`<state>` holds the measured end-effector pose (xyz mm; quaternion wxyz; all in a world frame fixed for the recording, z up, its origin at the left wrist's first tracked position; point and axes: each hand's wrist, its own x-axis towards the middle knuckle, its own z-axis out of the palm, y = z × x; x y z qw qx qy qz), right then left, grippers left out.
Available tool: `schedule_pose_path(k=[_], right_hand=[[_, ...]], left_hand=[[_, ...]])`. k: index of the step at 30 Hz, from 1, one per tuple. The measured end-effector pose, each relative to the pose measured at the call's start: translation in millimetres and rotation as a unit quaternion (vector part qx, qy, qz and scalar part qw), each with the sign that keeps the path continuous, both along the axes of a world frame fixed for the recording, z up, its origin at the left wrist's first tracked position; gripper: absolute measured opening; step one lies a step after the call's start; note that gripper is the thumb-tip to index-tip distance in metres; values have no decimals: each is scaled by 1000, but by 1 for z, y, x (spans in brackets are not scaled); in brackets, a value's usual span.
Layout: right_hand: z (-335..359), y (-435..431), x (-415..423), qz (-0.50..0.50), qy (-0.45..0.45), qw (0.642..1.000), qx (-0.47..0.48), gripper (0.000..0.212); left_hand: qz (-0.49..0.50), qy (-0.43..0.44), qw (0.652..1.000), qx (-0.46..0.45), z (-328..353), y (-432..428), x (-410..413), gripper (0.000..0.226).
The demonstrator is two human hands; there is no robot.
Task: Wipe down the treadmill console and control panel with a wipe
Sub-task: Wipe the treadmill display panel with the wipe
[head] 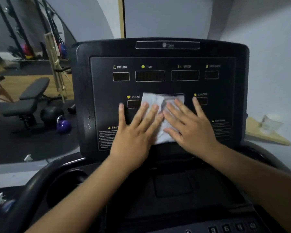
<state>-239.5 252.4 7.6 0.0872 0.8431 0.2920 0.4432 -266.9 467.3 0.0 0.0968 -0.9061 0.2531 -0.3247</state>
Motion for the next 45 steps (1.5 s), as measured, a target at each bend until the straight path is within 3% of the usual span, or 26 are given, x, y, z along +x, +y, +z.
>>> schedule_pose_path(k=[5,14,20,26,35,42,45], right_hand=[[-11,-26,-4,27,21,998,-44,53],[106,-53,73,-50,59,997,4,63],[47,-76,41,2,66,998,13,61],[-10,-117,0,46,67,996,-21,58],[103,-154,69,-70,95,993,11,75],[8,-172,21,0,58,994,96,55],[-32,-182,-8,5,50,995,89,52]], left_hand=[[12,27,999,42,-5,-14,-7,63],[95,-4,994,52,112,-61,71,67],[49,1,998,25,54,-76,30,69],[26,74,996,35,2,-104,-15,72],[90,-1,996,5,107,-171,71,61],[21,2,999,-32,34,-181,26,63],[8,41,999,-19,-2,-191,-4,64]])
